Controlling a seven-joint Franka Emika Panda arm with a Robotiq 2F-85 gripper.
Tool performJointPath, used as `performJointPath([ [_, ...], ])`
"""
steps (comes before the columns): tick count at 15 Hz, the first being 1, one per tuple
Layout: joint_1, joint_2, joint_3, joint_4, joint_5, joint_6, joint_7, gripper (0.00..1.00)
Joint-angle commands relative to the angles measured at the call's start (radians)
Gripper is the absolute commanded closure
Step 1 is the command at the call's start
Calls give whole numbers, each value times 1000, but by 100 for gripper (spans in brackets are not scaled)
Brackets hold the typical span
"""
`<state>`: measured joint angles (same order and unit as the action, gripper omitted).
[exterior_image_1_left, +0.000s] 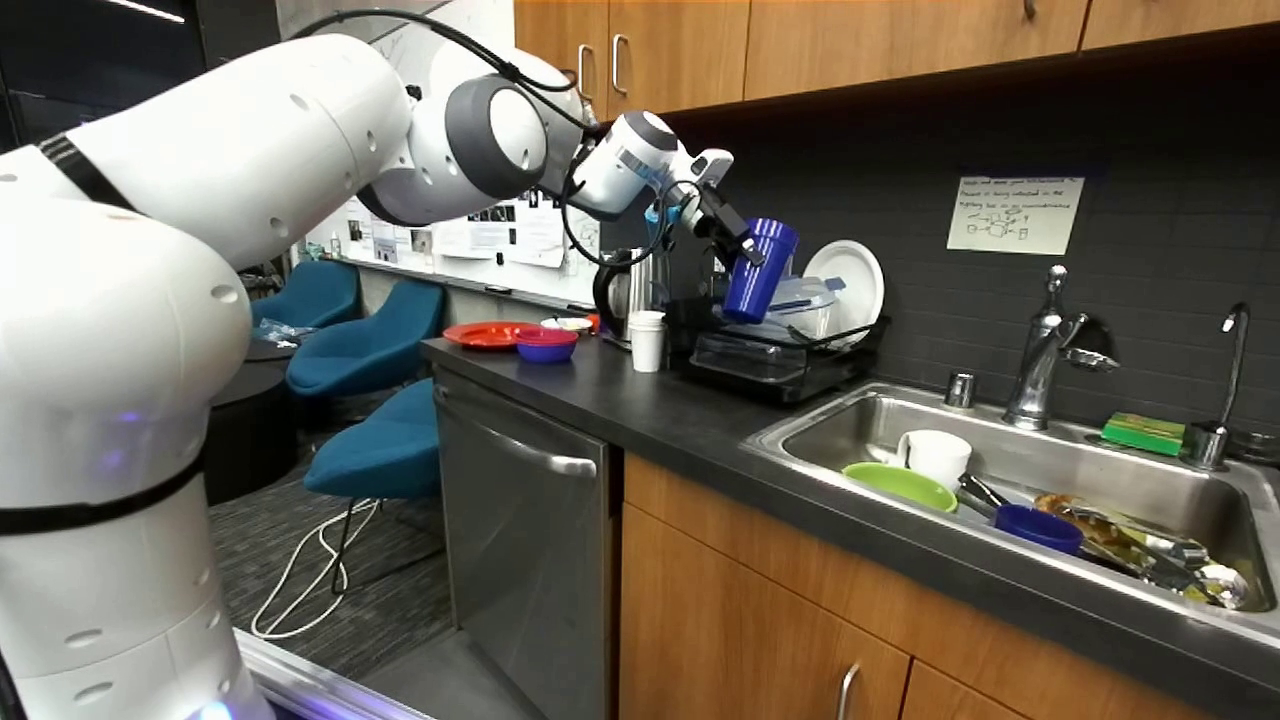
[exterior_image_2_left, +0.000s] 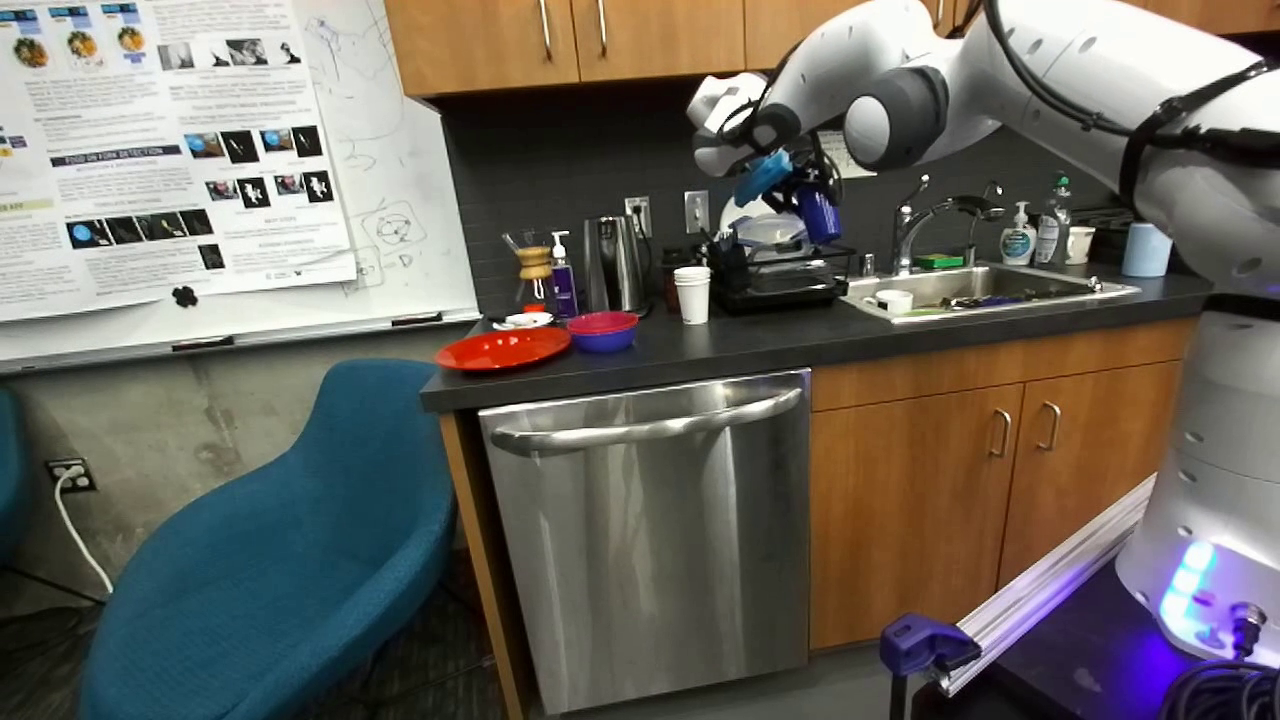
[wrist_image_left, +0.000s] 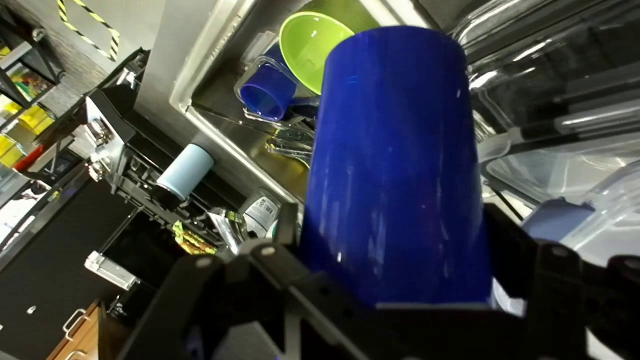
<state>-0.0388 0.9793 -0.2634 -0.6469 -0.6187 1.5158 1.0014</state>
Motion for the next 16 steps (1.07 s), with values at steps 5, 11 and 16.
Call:
performJointPath([
  [5, -74, 3, 32, 23, 115, -47, 31, 40],
  [11, -95, -9, 53, -49, 194, -26, 62, 40],
  [16, -99, -35, 45, -145, 198, -11, 95, 40],
])
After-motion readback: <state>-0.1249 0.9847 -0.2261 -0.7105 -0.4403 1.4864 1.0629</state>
